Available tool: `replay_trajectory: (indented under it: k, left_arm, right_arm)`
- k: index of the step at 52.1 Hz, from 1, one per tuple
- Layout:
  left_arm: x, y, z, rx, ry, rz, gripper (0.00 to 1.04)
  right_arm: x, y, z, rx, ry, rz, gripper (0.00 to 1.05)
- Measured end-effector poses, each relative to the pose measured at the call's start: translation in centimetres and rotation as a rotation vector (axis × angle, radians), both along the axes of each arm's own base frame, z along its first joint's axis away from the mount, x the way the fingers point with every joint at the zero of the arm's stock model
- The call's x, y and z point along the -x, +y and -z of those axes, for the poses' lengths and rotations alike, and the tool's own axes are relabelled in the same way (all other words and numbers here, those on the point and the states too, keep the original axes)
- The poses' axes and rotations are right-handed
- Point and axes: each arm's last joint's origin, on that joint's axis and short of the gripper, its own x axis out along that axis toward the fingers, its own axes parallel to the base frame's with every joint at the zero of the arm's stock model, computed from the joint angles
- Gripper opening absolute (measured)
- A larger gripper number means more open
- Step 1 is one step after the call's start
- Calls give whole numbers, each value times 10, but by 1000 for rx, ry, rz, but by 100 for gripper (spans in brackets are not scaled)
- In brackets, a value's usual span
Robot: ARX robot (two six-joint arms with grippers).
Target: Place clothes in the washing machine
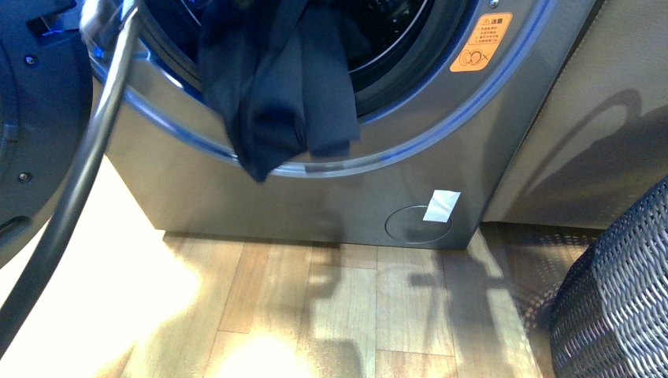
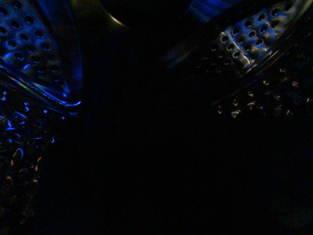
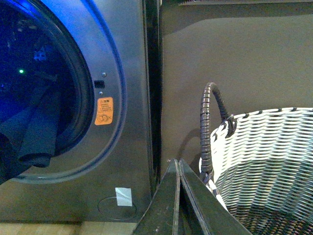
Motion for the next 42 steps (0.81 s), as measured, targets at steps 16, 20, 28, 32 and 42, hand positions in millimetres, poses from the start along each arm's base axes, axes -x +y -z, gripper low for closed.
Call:
replay_trajectory:
  k: [16, 20, 28, 32, 42]
  left_arm:
    - [-11, -3, 13, 42, -3, -48, 14]
    - [-12, 0, 7, 58, -37, -74, 14]
    - [-15, 7, -4, 115, -117, -130, 14]
    - [-15, 9, -8, 139, -138, -140, 14]
    - [-15, 6, 0, 133, -104, -113, 14]
  right_arm:
    - [0, 0, 0, 0, 0, 0, 2]
    - [0, 0, 0, 0, 0, 0, 2]
    - [0, 0, 0, 0, 0, 0, 2]
    - [0, 0, 0, 0, 0, 0, 2]
    - [0, 0, 0, 0, 0, 0, 2]
